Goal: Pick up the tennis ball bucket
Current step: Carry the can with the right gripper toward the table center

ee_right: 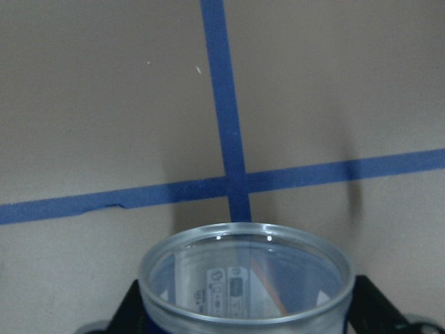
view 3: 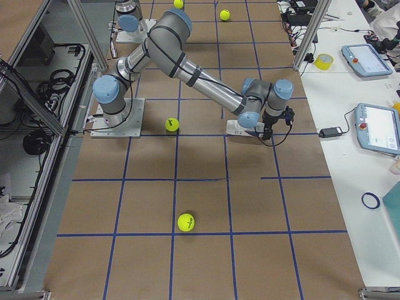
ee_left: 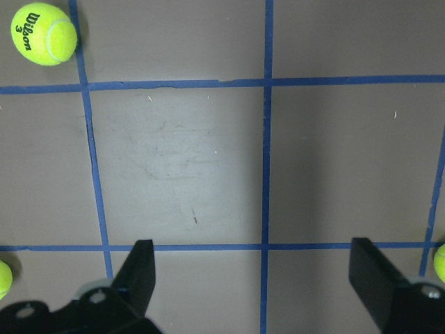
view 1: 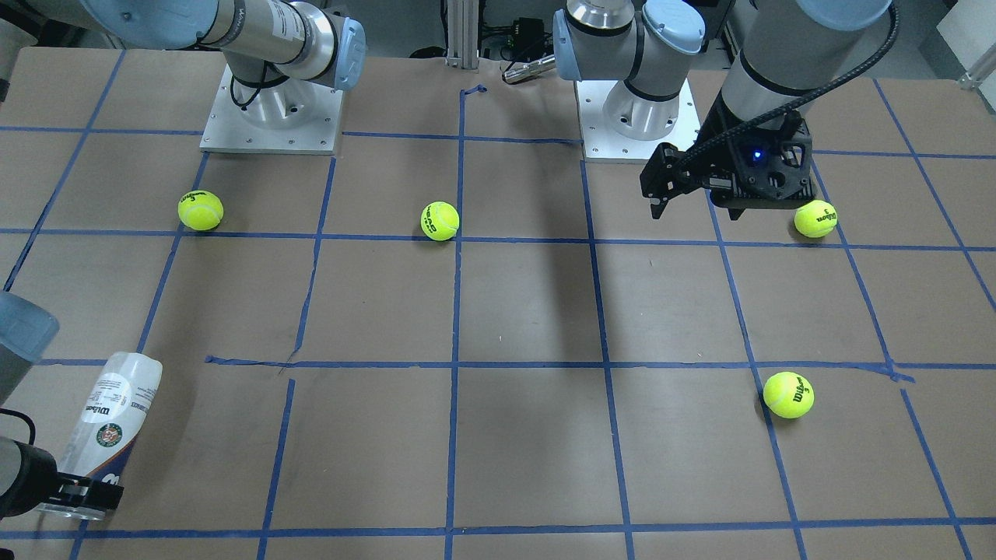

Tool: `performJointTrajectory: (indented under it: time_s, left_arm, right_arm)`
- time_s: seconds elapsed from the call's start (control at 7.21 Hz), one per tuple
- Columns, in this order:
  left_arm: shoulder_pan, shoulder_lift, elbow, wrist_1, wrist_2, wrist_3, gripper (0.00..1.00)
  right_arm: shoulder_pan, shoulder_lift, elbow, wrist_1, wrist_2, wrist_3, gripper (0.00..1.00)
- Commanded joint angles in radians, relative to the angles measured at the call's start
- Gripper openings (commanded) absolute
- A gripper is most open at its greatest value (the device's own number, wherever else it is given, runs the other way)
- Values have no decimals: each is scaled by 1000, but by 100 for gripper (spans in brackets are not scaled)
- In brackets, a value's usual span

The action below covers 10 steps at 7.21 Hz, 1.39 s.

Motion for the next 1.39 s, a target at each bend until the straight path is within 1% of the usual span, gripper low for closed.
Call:
performJointTrajectory:
  time_s: [0.0,0.14,0.28,0.42,0.55,0.69,0.83,0.97,1.11,1.25]
  left_arm:
    - [0,0,0,0,0,3,100]
    - [0,0,0,0,0,3,100]
    - [0,0,0,2,0,3,100]
    - [0,0,0,2,0,3,100]
    - [0,0,0,2,0,3,100]
    - [0,0,0,2,0,3,100]
    - [0,0,0,2,0,3,100]
    - [0,0,0,2,-2,9,100]
    - [2,0,0,2,-2,11,100]
    - [18,2,14,2,-9,12,100]
  right_arm:
    - [0,-2,0,-4,2,-49,44]
    - [6,-21,-1,-3,2,-75,34]
    - [33,-78,0,8,14,-93,29]
    - [105,-117,11,8,31,-98,30]
    - [214,-149,26,-3,11,-197,25]
    - [289,-153,37,-1,14,-245,24]
    - [334,-154,61,9,32,-263,18]
    - [392,-156,98,-7,55,-280,14]
    - [476,-154,110,-35,47,-440,12]
    - [542,-151,120,-117,49,-510,14]
